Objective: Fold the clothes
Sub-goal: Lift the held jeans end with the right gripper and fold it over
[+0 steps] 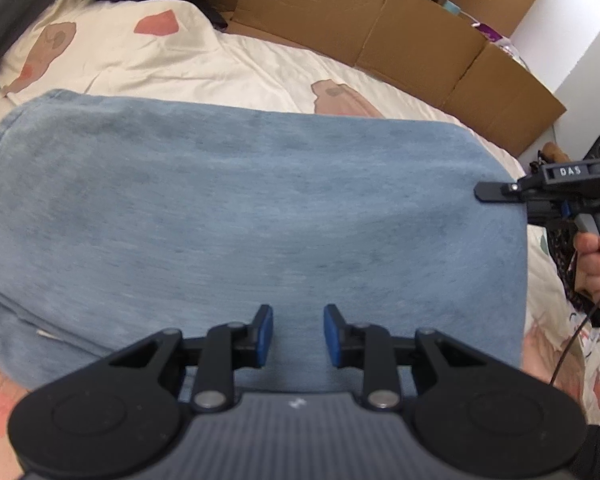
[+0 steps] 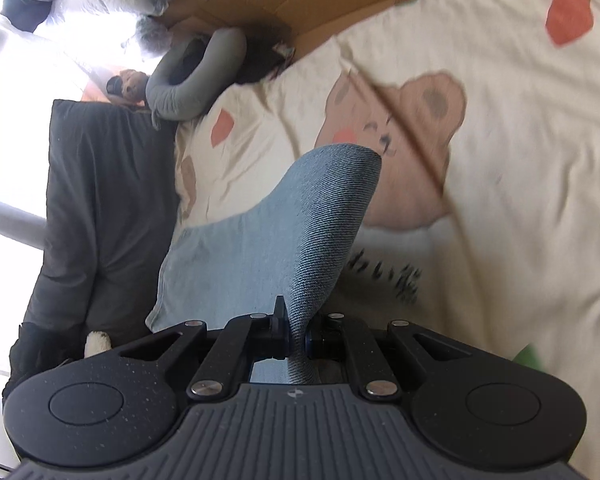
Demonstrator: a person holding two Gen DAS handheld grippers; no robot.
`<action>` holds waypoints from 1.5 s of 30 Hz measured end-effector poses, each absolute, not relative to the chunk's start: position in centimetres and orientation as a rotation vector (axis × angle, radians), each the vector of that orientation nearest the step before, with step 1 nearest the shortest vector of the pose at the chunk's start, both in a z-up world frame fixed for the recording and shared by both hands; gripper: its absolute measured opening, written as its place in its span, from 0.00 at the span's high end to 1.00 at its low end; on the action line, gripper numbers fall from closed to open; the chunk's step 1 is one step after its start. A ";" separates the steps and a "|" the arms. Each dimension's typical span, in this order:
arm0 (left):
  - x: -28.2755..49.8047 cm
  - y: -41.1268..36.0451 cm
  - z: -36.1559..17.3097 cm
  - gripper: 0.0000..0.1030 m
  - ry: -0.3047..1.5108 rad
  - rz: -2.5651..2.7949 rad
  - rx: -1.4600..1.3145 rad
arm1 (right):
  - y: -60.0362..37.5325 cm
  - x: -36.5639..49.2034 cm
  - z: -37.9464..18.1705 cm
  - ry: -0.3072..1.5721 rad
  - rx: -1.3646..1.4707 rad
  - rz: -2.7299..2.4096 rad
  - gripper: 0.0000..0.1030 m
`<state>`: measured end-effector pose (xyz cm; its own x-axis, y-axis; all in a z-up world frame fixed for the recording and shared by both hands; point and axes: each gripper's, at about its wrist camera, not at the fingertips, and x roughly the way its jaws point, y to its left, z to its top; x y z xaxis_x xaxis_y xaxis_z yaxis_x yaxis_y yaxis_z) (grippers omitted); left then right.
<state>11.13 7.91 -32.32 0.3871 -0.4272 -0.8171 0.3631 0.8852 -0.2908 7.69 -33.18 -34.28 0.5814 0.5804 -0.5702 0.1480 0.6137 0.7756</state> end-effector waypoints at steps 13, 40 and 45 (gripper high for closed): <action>10.1 9.2 -31.6 0.72 1.040 -0.533 -0.068 | -39.8 8.1 -32.2 0.904 0.845 0.189 0.95; 14.1 3.4 -31.8 0.59 1.067 -0.627 0.029 | -45.5 3.1 -41.7 0.989 1.167 0.123 0.74; 14.9 2.4 -31.5 0.51 1.065 -0.651 0.056 | -45.0 1.5 -42.2 0.994 1.202 0.136 0.74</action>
